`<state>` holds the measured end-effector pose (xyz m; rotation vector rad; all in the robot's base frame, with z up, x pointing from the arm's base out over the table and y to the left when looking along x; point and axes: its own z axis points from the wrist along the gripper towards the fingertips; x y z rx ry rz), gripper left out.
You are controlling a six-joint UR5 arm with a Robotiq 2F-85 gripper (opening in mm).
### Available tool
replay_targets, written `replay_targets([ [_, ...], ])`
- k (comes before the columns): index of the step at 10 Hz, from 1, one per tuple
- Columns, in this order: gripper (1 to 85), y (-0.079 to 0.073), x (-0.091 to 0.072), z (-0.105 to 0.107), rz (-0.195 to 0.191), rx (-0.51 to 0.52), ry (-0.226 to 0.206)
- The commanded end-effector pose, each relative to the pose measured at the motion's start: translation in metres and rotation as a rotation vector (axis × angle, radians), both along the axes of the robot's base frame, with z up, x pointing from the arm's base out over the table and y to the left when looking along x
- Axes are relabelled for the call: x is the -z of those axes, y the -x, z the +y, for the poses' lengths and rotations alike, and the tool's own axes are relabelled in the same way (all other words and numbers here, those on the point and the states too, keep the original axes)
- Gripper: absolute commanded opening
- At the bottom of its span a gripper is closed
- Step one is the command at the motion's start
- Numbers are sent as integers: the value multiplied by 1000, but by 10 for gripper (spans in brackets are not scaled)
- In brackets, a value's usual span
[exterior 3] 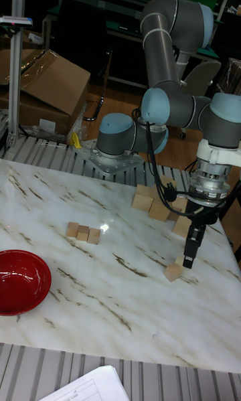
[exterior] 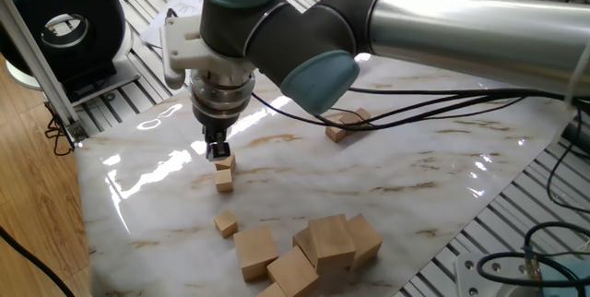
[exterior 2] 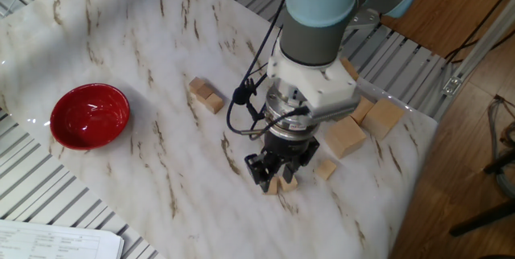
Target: Stack the blocks into a pyramid shape
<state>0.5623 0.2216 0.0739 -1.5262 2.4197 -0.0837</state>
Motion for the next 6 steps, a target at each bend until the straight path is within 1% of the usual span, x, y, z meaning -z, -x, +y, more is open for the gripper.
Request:
replay_targets([
  [1, 463, -7, 4, 2, 8, 86, -30],
  [2, 457, -9, 6, -1, 9, 126, -26],
  [3, 447, -9, 8, -9, 15, 167, -8],
  [4, 447, -6, 9, -11, 31, 205, -18],
  [5, 457, -2, 11, -3, 45, 224, -54],
  [6, 467, -3, 12, 0, 45, 224, -56],
])
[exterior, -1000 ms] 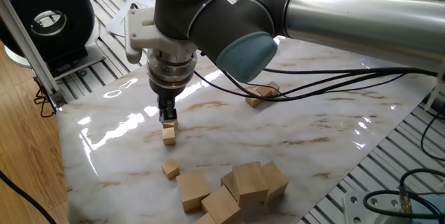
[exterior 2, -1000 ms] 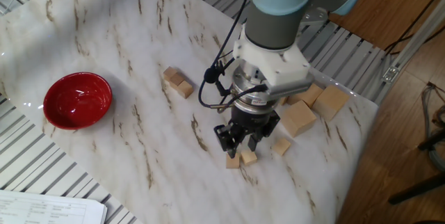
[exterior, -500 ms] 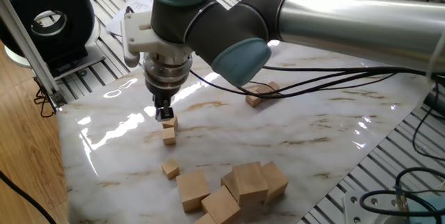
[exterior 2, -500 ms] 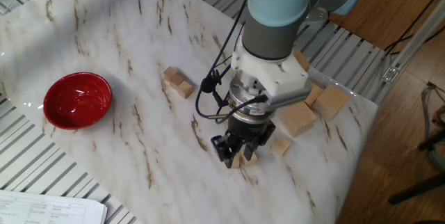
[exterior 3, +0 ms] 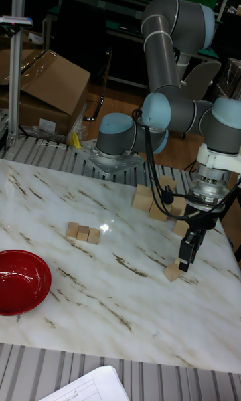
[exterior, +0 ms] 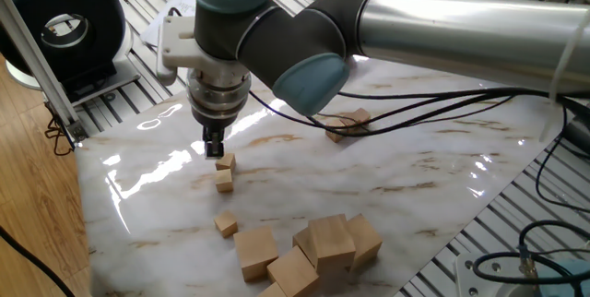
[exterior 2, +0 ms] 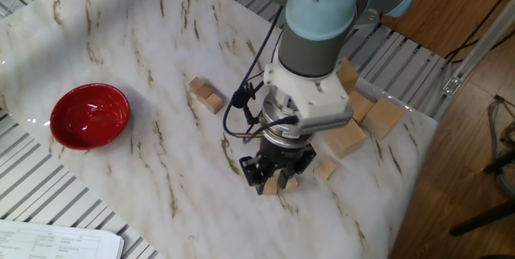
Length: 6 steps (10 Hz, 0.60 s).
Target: Stack the blocks into a pyramid shape
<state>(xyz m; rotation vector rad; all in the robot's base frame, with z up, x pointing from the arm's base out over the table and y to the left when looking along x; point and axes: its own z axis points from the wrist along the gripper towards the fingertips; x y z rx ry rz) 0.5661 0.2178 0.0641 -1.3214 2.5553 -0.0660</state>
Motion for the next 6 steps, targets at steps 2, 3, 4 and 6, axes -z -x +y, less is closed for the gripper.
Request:
replay_targets([
  [2, 480, 5, 3, 15, 15, 55, -43],
  [3, 480, 11, 1, 16, 14, 52, -33],
  [4, 480, 17, 2, 19, 16, 54, -33],
  [6, 480, 21, 12, 25, 5, 56, -34],
])
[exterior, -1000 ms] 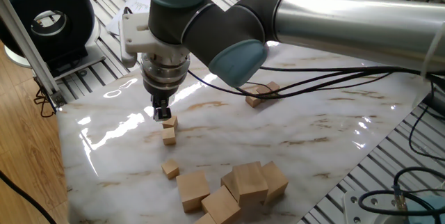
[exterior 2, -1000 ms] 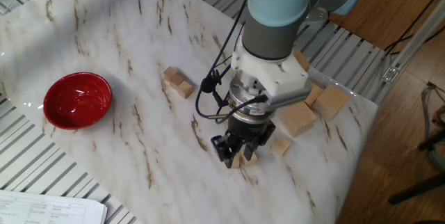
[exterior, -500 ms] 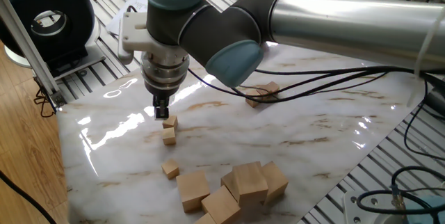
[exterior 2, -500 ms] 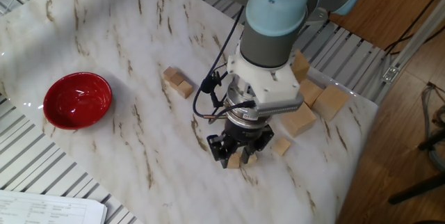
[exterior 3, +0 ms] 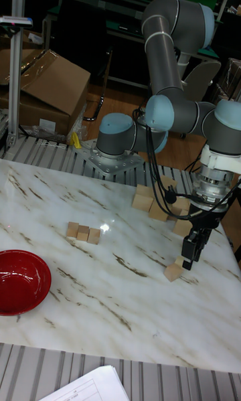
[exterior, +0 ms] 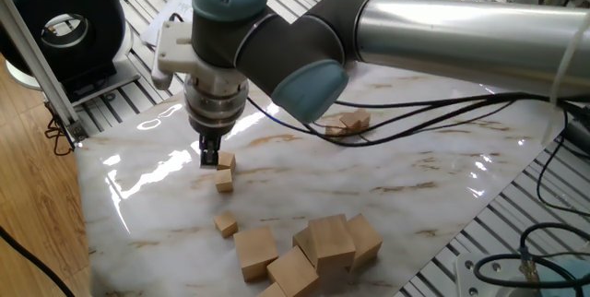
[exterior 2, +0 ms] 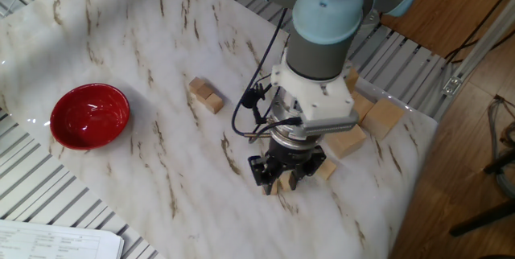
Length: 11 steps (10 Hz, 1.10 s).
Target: Stack the blocks into a pyramid shape
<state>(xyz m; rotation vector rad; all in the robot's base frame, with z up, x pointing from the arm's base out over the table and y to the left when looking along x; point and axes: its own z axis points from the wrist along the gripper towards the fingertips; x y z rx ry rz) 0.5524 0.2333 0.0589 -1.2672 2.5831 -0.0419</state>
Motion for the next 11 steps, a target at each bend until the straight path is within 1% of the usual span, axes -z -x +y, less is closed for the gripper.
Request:
replay_targets([
  [1, 480, 7, 14, 14, -19, 10, -6],
  [2, 473, 7, 16, 14, -22, 6, 9],
  [3, 473, 6, 18, 20, -23, 18, -3],
  [7, 467, 2, 28, 38, -44, 38, -15],
  [9, 453, 0, 35, 39, -56, 28, -10],
  [11, 443, 0, 42, 34, -64, 17, -8],
])
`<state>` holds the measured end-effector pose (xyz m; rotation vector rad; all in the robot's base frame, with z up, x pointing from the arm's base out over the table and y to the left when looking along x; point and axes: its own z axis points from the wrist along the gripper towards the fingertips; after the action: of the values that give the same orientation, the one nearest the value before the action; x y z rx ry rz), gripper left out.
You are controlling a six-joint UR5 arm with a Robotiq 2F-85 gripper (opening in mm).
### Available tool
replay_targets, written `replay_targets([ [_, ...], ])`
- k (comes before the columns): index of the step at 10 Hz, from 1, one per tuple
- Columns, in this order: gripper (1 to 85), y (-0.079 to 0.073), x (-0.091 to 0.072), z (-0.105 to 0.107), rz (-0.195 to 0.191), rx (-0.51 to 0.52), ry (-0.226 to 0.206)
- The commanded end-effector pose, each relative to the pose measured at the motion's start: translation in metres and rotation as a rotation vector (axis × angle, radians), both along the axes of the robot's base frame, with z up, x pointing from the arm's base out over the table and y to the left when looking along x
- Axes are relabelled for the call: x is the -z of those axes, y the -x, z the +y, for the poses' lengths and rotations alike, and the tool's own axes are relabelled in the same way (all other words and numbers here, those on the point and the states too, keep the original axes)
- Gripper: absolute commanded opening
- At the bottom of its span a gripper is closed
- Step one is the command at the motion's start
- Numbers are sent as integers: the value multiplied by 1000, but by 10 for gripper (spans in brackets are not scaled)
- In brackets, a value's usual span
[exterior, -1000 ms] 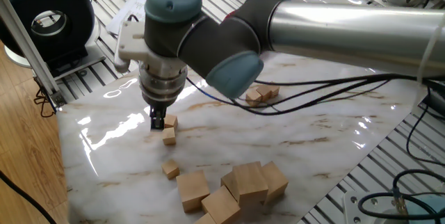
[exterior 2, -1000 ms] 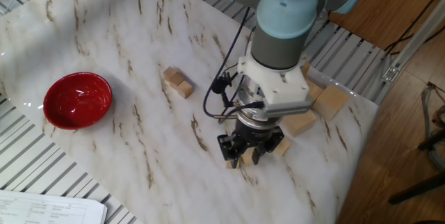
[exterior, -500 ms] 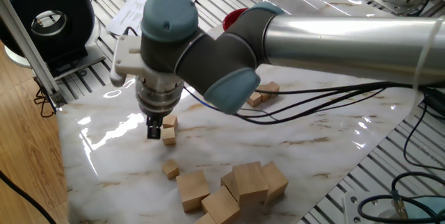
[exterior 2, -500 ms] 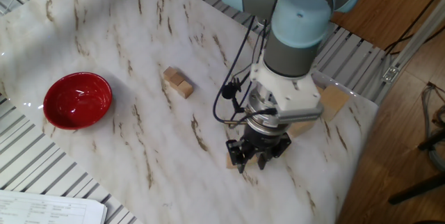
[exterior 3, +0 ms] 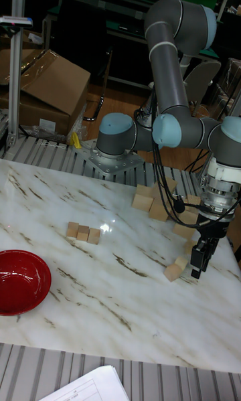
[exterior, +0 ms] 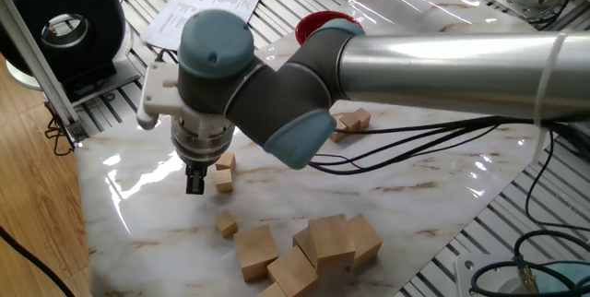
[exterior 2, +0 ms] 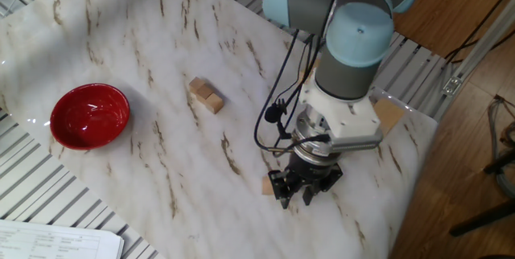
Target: Stack the blocks into a pyramid shape
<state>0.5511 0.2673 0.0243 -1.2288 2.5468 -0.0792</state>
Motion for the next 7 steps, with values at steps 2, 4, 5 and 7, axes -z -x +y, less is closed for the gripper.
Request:
replay_targets([
  [2, 433, -1, 10, -5, -16, -7, -10],
  [4, 420, 0, 12, -10, -21, -18, -8],
  [5, 420, 1, 13, -14, -21, -24, -8],
  [7, 420, 4, 12, -20, -24, -39, -15],
])
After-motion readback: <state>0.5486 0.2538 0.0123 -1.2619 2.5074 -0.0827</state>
